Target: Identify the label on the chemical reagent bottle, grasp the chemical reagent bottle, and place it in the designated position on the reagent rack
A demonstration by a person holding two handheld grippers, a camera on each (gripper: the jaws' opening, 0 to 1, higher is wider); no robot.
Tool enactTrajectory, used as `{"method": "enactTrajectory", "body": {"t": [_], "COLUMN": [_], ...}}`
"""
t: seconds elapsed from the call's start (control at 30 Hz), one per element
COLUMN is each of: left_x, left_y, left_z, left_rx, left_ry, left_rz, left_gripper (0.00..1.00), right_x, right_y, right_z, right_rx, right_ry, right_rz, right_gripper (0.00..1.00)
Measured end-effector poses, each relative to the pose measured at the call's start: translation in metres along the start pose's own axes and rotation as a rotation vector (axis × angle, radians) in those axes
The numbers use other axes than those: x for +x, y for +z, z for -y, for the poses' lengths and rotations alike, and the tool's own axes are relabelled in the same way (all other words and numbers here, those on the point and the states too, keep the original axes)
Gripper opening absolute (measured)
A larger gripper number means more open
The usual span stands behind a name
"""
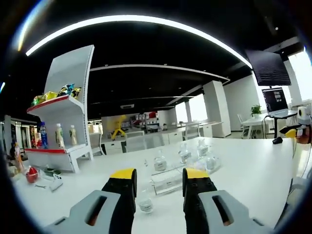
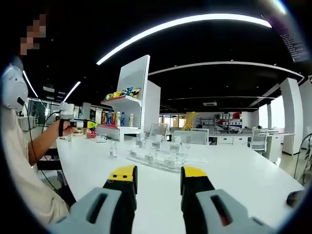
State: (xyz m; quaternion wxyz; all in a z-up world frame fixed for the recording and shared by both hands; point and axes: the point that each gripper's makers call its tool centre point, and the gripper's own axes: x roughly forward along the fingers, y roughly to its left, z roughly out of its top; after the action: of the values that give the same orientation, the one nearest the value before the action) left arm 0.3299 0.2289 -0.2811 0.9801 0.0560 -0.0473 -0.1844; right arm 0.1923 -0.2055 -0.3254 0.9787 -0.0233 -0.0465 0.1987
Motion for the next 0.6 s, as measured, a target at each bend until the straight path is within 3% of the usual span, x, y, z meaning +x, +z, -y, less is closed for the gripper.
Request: {"method": "enactTrajectory", "body": {"t": [0.6], "left_x": [-0.054], "left_y": [-0.014], "left_z": [-0.024], "left_rx": [-0.04], "left_ry": [0.04], "left_rz": [0.009], "left_gripper": [0.38], "right_x": [-0.006], "right_y": [0.008], "right_z": [0.0], "right_rx": [-0.021], "right_ry": [-0.007], "right_rz": [-0.002], "right_gripper": [0.35]}}
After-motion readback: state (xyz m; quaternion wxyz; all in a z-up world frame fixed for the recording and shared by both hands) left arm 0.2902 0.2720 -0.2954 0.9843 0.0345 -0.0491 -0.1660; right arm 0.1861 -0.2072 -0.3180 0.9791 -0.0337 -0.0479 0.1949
